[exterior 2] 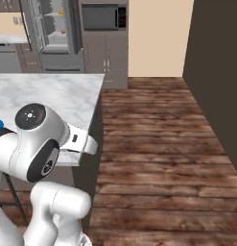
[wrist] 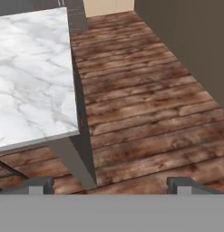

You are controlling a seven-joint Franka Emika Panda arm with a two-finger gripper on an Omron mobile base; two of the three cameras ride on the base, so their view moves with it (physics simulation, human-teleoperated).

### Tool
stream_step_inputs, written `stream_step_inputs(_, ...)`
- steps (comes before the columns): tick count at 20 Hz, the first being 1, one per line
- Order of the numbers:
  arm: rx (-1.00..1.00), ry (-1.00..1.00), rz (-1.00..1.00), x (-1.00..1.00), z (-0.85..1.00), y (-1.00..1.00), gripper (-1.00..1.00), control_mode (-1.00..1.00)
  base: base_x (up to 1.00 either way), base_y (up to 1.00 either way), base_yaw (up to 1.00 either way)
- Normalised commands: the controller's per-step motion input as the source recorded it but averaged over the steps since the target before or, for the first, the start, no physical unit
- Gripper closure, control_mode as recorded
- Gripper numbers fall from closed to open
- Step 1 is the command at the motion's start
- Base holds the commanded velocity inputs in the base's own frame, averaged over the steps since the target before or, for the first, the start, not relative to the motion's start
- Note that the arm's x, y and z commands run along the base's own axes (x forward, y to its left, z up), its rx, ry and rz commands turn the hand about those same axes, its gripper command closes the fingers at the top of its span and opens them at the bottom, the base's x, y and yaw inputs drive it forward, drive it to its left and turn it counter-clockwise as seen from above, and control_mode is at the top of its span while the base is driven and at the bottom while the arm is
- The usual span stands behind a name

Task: Take the cheese, steak, and onion from the fridge and place them on the plate on the dining counter to create an appetizer plate.

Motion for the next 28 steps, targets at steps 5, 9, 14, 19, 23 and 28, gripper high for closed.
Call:
stream_step_inputs(5, 0.00, 0.00, 0.00, 0.00, 0.00, 0.00, -1.00, 1.00, 0.26, -1.00, 0.01)
stream_step_inputs(9, 0.00, 0.00, 0.00, 0.00, 0.00, 0.00, -1.00, 1.00, 0.88, -0.85, 0.02)
stream_step_inputs(14, 0.00, 0.00, 0.00, 0.00, 0.00, 0.00, -1.00, 1.00, 1.00, -0.01, 0.02)
stream_step_inputs(19, 0.00, 0.00, 0.00, 0.00, 0.00, 0.00, -1.00, 1.00, 1.00, 0.13, 0.05)
stream_step_inputs(23, 0.00, 0.00, 0.00, 0.00, 0.00, 0.00, -1.00, 1.00, 1.00, 0.05, 0.12)
stream_step_inputs(28, 0.00, 0.00, 0.00, 0.00, 0.00, 0.00, -1.00, 1.00, 1.00, 0.00, 0.28)
